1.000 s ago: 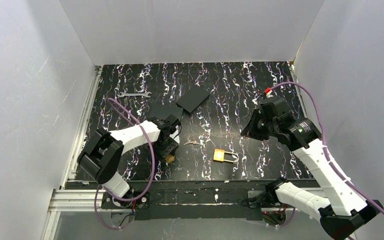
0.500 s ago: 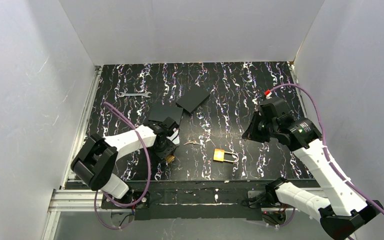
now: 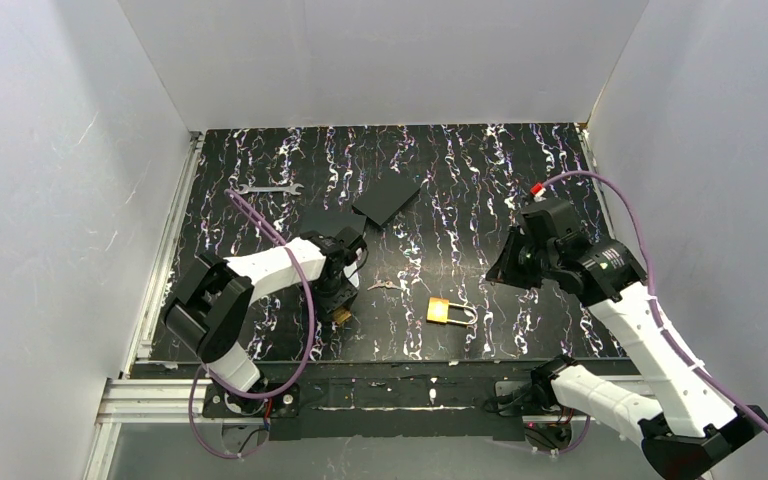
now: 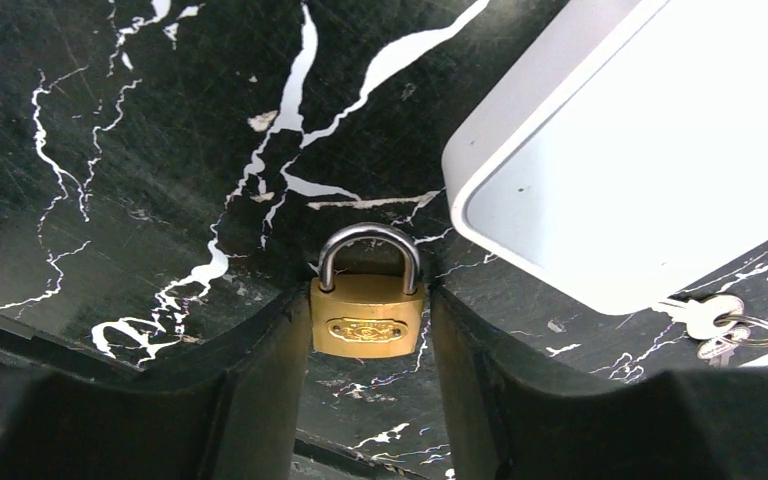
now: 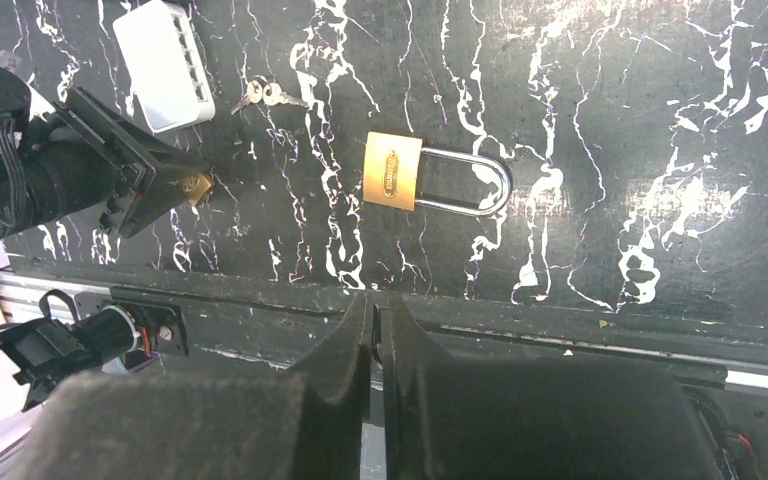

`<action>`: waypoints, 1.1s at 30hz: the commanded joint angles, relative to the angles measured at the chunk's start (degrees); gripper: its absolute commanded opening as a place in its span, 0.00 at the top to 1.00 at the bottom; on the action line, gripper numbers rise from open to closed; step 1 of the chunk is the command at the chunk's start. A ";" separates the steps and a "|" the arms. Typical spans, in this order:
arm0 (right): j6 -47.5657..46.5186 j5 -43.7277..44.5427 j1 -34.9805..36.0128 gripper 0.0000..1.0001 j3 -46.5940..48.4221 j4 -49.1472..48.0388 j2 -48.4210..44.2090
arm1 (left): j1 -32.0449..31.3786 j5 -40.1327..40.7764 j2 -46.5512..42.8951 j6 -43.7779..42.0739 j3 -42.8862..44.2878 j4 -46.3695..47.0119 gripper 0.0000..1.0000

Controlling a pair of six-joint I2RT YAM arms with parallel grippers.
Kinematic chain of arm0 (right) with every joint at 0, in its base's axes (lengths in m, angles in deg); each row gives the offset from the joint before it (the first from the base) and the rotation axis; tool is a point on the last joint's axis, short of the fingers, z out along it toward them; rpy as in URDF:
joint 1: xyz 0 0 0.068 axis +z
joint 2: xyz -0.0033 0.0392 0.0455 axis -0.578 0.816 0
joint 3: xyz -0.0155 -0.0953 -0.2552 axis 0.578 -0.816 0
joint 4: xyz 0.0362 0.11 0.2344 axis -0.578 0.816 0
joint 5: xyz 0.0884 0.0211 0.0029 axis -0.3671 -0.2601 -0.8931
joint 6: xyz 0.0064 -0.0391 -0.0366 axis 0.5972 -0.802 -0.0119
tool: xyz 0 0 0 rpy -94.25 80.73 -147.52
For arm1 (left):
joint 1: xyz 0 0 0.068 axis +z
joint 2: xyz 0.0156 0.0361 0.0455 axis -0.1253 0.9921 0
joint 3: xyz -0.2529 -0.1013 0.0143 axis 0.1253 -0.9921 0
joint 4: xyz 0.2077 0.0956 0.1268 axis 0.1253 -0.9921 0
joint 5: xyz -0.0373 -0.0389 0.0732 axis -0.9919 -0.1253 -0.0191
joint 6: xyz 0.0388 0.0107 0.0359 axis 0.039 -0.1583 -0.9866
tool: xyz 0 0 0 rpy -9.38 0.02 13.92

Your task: Unlock with the key

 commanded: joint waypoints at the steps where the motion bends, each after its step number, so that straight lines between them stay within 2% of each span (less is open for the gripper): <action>1: 0.19 1.38 -0.15 0.99 1.31 1.28 -1.78 | -0.03 7.94 5.48 -1.02 -2.47 -2.18 0.58; 8: 0.26 2.33 -0.15 0.99 2.35 2.08 -1.90 | -0.02 8.25 5.27 -2.64 -2.47 -1.72 0.75; 13: 0.71 2.66 -0.15 0.99 2.21 1.22 -2.10 | -0.03 6.32 0.70 -5.08 -2.62 -1.55 0.85; 16: 1.50 3.03 -0.15 0.99 1.93 -0.40 -2.45 | -0.02 4.18 -3.81 -5.86 -2.97 -1.85 1.00; 22: 3.15 3.53 -0.15 0.99 1.94 -4.67 -2.28 | 0.02 -0.63 -13.03 -2.56 -3.94 -4.02 1.00; 26: 4.44 6.31 -0.15 0.99 4.64 -6.14 -1.55 | 0.02 -2.96 -17.17 -0.86 -0.90 -7.47 1.00; 33: 7.70 10.71 -0.15 0.99 6.71 -11.69 -2.12 | 0.04 -5.64 -24.53 6.99 2.09 -9.14 1.00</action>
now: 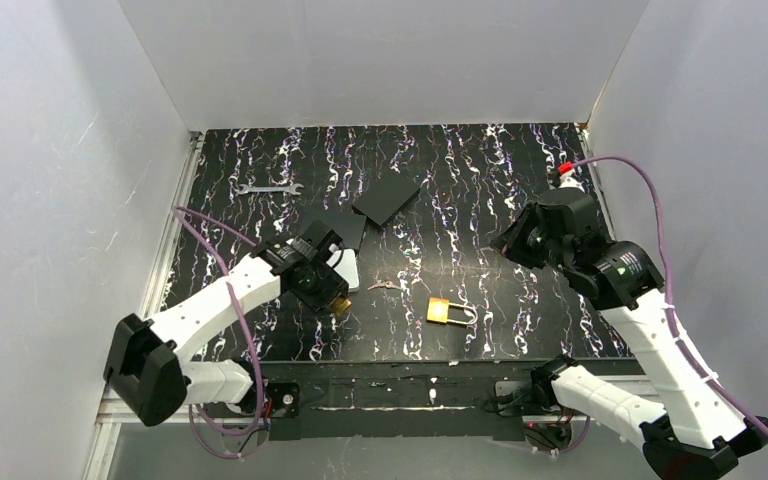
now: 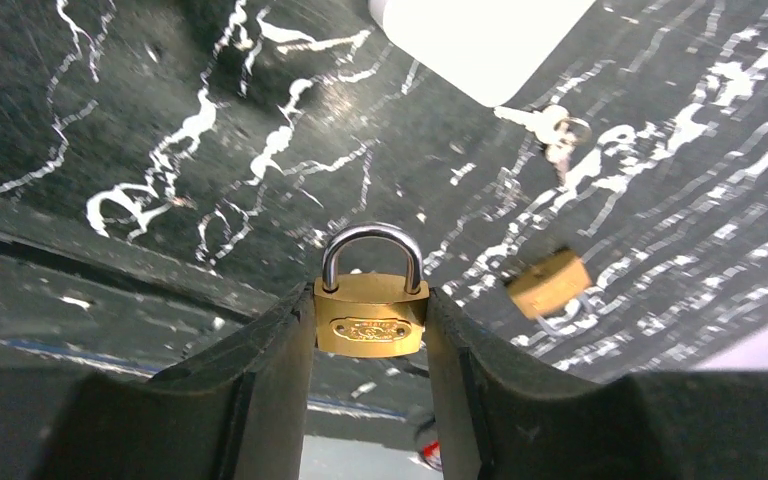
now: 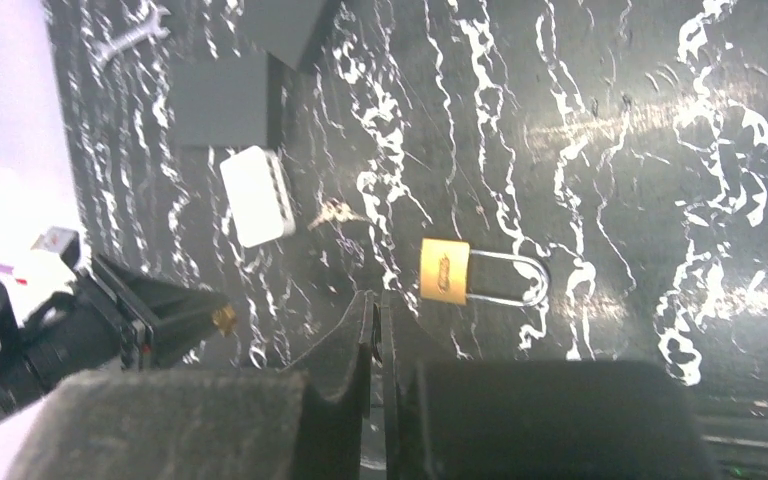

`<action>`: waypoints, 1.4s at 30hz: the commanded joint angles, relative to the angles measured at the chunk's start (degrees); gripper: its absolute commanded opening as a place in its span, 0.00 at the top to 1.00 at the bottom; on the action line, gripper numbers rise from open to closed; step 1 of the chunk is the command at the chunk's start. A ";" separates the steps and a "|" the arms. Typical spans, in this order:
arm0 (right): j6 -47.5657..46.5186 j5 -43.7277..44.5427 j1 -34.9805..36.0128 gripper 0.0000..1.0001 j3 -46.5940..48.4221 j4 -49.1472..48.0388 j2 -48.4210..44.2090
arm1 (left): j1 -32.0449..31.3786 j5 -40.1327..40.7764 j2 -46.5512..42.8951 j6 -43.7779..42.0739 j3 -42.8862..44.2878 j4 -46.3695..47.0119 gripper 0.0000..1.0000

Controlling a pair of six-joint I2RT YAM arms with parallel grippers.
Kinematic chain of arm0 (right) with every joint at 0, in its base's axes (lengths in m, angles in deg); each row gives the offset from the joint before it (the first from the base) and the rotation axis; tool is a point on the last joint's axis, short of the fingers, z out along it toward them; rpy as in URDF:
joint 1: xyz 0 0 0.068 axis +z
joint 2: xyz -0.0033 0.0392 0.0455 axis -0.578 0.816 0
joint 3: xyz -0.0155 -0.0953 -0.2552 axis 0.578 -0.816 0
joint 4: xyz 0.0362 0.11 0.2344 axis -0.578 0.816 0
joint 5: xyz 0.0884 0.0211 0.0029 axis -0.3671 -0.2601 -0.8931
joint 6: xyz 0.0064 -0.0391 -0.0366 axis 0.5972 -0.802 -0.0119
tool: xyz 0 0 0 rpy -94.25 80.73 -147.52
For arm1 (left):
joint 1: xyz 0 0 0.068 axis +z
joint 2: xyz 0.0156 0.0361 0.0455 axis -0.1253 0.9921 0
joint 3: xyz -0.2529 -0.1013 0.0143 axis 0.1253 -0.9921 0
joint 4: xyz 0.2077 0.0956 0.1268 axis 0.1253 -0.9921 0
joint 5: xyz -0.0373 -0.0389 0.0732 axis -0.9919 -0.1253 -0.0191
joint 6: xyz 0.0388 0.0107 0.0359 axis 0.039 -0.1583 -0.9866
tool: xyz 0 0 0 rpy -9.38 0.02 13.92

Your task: Unlock with the key

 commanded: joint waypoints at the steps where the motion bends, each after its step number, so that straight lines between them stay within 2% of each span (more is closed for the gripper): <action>1: 3.10 3.57 -0.15 0.99 2.77 -6.96 -0.67 | 0.20 -2.07 -4.66 6.46 3.25 -3.22 1.00; 12: 8.49 7.58 -0.15 0.99 4.22 -20.86 0.51 | 0.22 -3.31 -6.64 17.75 10.59 -2.52 1.00; 20: 10.77 7.44 -0.15 0.99 -2.16 -35.05 -1.19 | 0.16 -5.29 -1.70 22.23 17.60 8.10 1.00; 24: 9.72 4.31 -0.07 0.99 -3.72 -39.11 -0.68 | 0.17 -10.37 2.60 24.71 21.50 11.69 1.00; 29: 10.03 3.72 -0.02 0.99 -5.26 -40.54 -0.89 | 0.18 -10.62 5.15 28.13 25.10 13.06 1.00; 36: 15.79 2.44 0.42 0.99 -8.26 -39.45 -1.13 | 0.24 -11.94 8.89 29.90 27.93 15.78 1.00; 42: 15.62 3.65 3.88 0.99 -9.72 -40.73 0.00 | 0.15 -11.90 11.31 31.38 30.06 16.52 1.00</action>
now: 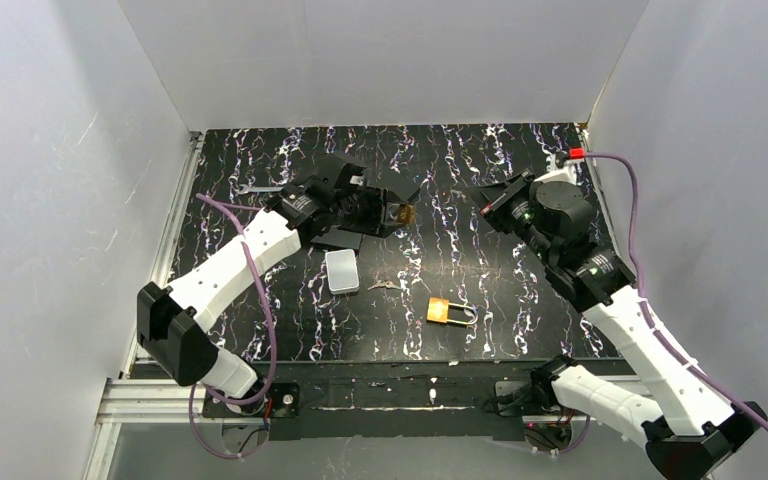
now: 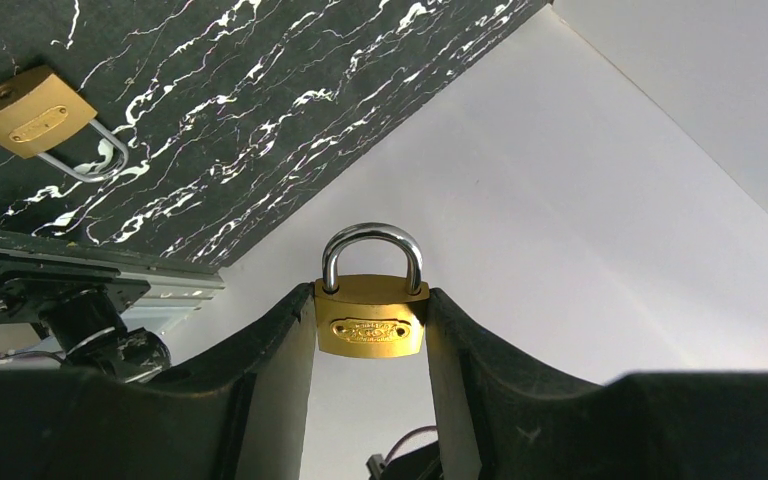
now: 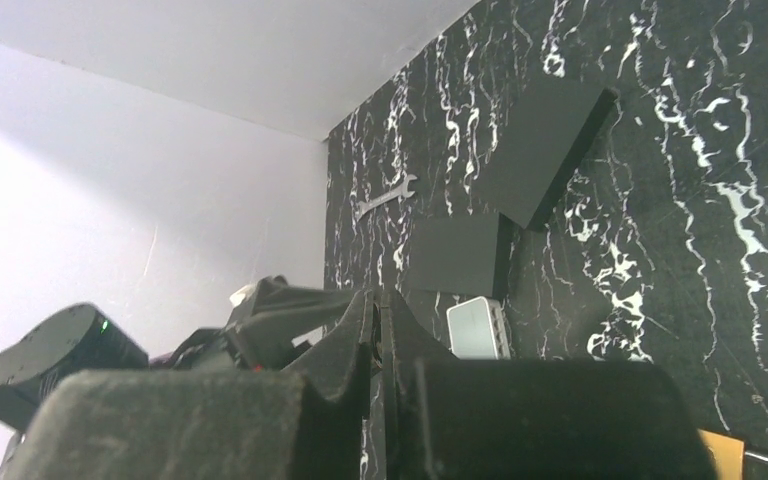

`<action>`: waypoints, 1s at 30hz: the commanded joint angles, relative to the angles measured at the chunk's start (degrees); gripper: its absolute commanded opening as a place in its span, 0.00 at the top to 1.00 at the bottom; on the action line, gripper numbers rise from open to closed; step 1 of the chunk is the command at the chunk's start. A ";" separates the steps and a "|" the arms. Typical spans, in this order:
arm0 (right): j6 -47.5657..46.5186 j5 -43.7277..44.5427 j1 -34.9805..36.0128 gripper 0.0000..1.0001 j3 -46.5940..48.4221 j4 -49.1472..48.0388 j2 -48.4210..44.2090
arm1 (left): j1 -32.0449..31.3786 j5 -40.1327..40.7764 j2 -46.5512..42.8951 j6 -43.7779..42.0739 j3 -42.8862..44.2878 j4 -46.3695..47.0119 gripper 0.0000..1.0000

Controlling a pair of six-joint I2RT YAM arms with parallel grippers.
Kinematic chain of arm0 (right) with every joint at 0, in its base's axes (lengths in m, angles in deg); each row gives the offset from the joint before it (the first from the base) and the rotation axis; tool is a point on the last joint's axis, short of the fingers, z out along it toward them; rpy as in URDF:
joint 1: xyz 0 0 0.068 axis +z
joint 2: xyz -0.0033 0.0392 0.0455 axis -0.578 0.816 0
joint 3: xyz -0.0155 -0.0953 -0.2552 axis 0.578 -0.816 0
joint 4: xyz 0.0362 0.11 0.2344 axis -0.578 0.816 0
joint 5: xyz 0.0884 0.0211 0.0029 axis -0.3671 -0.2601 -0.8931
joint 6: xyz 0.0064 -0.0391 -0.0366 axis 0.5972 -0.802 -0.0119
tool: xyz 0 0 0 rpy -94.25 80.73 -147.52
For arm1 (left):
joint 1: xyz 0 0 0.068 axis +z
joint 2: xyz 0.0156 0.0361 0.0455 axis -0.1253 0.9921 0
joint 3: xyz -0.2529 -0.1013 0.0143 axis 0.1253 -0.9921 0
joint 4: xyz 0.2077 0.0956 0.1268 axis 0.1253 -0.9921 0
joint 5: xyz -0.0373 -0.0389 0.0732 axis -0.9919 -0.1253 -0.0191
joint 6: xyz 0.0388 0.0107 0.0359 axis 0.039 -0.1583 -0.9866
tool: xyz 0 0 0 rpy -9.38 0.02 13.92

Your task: Unlock with the key

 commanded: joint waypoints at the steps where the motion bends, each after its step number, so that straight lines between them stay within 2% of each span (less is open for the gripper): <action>1: 0.69 2.01 3.99 0.99 -0.81 -4.56 0.61 | 0.13 -0.51 0.92 2.41 3.67 1.00 1.00; 10: -3.18 11.23 13.69 0.99 -0.45 -5.35 5.46 | 0.15 -1.95 3.06 4.00 5.97 1.01 1.00; 23: -4.87 16.23 14.68 0.99 -2.11 -6.34 5.48 | 0.15 -3.39 1.17 4.91 3.93 0.96 1.00; 30: -6.29 14.66 14.72 0.99 -2.26 -8.15 6.20 | 0.13 -4.50 0.00 6.14 2.15 0.64 1.00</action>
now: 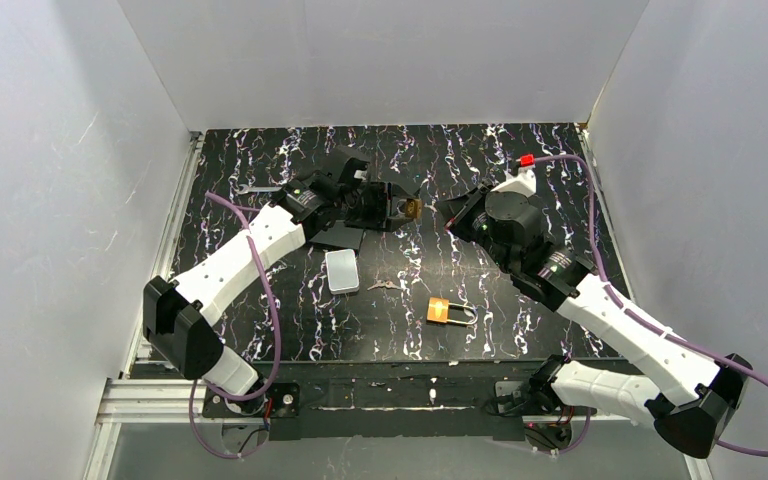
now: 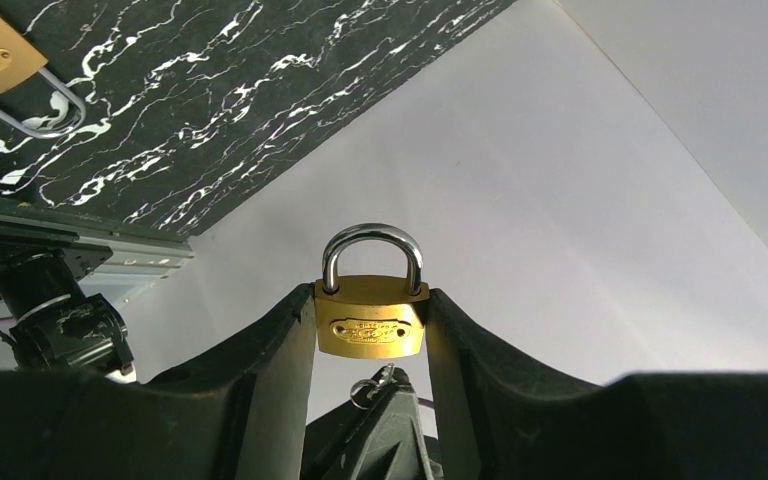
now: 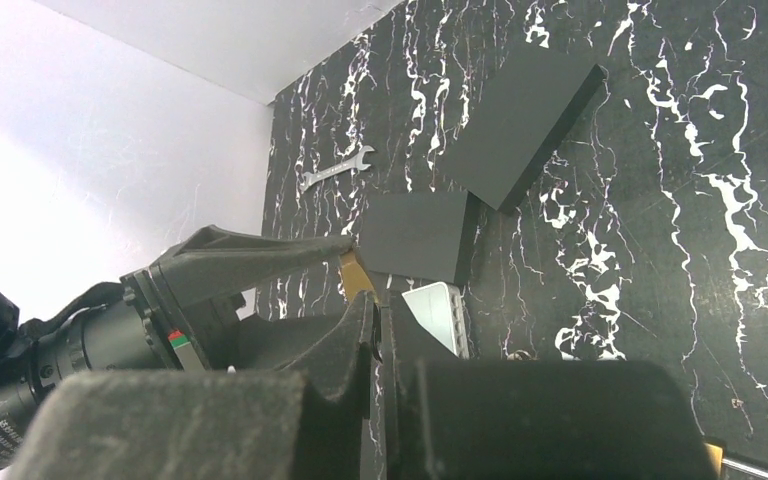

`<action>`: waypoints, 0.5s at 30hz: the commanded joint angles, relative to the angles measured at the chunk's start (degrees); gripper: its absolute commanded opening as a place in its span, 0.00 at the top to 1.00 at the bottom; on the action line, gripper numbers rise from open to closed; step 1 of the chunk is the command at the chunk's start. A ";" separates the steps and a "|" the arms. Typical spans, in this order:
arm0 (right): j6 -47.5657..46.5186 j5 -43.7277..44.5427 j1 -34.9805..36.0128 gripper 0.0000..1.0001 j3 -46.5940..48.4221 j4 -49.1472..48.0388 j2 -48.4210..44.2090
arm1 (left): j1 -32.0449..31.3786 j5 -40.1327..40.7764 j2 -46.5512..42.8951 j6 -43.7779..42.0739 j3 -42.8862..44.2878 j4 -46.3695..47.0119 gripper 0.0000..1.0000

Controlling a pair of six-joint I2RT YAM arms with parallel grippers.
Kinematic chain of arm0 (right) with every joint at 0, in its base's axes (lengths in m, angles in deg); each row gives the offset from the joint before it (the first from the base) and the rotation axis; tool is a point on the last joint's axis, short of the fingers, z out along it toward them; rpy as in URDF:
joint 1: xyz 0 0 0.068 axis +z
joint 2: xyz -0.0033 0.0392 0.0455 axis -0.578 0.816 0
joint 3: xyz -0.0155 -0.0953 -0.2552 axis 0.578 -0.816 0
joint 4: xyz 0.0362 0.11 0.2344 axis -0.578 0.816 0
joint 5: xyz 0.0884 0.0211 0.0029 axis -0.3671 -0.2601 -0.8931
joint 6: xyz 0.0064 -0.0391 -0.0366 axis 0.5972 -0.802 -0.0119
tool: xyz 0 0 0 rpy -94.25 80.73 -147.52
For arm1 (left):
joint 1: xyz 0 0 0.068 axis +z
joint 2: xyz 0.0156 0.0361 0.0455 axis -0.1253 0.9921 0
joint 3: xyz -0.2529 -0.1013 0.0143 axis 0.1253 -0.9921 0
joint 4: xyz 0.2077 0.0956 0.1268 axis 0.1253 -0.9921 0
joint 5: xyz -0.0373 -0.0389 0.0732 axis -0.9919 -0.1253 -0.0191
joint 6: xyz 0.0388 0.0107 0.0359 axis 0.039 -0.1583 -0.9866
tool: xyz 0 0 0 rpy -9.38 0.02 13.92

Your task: Unlock with the key

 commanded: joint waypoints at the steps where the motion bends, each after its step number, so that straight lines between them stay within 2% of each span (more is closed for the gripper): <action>1: -1.81 1.21 0.44 0.99 -0.40 -4.45 -0.26 | 0.17 -1.41 -3.26 1.96 -1.03 -0.47 1.00; 15: -2.51 -0.59 0.41 0.99 -1.88 -5.53 0.10 | 0.18 -2.09 -3.41 1.97 -0.69 -0.53 1.00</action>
